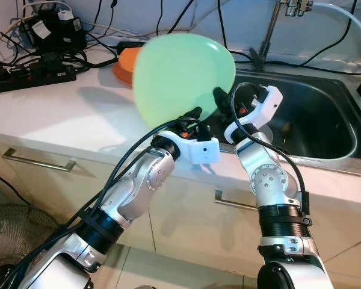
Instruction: Kitchen organization
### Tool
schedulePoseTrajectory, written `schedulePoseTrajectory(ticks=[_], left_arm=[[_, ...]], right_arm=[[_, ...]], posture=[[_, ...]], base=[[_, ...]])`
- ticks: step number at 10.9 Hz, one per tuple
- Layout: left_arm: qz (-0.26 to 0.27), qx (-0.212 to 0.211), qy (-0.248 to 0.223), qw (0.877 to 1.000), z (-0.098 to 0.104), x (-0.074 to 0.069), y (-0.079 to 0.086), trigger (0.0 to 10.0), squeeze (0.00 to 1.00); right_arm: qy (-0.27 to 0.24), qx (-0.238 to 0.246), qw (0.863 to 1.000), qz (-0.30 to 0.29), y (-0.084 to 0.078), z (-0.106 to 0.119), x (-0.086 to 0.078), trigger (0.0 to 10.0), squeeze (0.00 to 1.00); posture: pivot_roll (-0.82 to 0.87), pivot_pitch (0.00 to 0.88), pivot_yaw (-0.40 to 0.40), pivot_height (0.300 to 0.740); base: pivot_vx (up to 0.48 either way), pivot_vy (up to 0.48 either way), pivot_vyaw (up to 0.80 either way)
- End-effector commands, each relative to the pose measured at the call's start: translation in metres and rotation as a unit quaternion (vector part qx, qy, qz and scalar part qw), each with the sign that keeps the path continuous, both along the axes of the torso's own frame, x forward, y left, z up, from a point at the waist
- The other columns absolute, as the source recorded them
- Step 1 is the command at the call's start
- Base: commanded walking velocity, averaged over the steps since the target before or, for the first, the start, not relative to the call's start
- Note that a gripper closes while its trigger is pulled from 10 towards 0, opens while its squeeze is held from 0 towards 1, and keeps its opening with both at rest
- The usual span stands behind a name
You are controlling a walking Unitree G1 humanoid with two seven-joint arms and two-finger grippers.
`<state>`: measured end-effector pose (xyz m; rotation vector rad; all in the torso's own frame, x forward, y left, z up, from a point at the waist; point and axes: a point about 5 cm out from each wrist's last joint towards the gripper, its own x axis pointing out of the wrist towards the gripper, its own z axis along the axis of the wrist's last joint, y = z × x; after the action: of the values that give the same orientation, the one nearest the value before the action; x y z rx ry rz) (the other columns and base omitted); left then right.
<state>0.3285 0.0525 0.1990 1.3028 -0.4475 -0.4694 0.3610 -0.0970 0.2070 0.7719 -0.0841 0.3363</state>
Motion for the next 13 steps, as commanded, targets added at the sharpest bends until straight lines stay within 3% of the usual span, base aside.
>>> schedulePoseTrajectory(ticks=[1,7,8,9,10,11,12,13], left_arm=[[0.002,-0.021,-0.049,0.999,0.022,0.000,0.001,10.0,0.00],[-0.001,-0.034,-0.056,0.998,0.025,0.000,0.000,10.0,0.00],[-0.001,-0.042,-0.047,0.998,0.023,-0.001,0.000,10.0,0.00],[0.005,-0.066,-0.023,0.998,0.019,0.000,0.003,10.0,0.00],[0.028,-0.214,0.098,0.971,0.004,0.001,0.008,10.0,0.00],[0.037,-0.265,0.145,0.952,-0.004,0.000,0.011,10.0,0.00],[0.046,-0.291,0.164,0.941,-0.006,-0.001,0.013,10.0,0.00],[0.052,-0.337,0.210,0.916,-0.011,-0.003,0.012,10.0,0.00]], right_arm=[[0.021,0.016,0.998,-0.051,-0.017,-0.003,0.005,0.0,0.00],[0.010,0.060,0.981,-0.183,-0.084,0.013,0.019,0.0,0.00],[0.016,0.048,0.979,-0.196,-0.088,0.011,0.021,1.1,0.00],[0.013,0.028,0.979,-0.203,-0.088,0.011,0.023,6.4,0.00],[0.023,-0.016,0.976,-0.218,-0.088,0.006,0.028,10.0,0.00],[0.032,-0.038,0.973,-0.224,-0.089,0.001,0.032,10.0,0.00],[0.035,-0.049,0.973,-0.224,-0.088,0.000,0.034,10.0,0.00],[0.042,-0.080,0.970,-0.224,-0.085,-0.005,0.038,10.0,0.00]], posture=[[0.19,0.035,0.007,0.740],[0.19,0.035,0.010,0.740],[0.19,0.036,0.011,0.740],[0.19,0.036,0.013,0.740],[0.19,0.037,0.013,0.740],[0.19,0.036,0.010,0.740],[0.20,0.036,0.008,0.740],[0.20,0.037,0.003,0.740]], base=[[0.000,0.000,0.00],[0.000,0.000,0.00],[0.000,0.000,0.00],[0.000,0.000,0.00],[0.000,0.000,0.00],[0.000,0.000,0.00],[0.000,0.000,0.00],[0.000,0.000,0.00]])
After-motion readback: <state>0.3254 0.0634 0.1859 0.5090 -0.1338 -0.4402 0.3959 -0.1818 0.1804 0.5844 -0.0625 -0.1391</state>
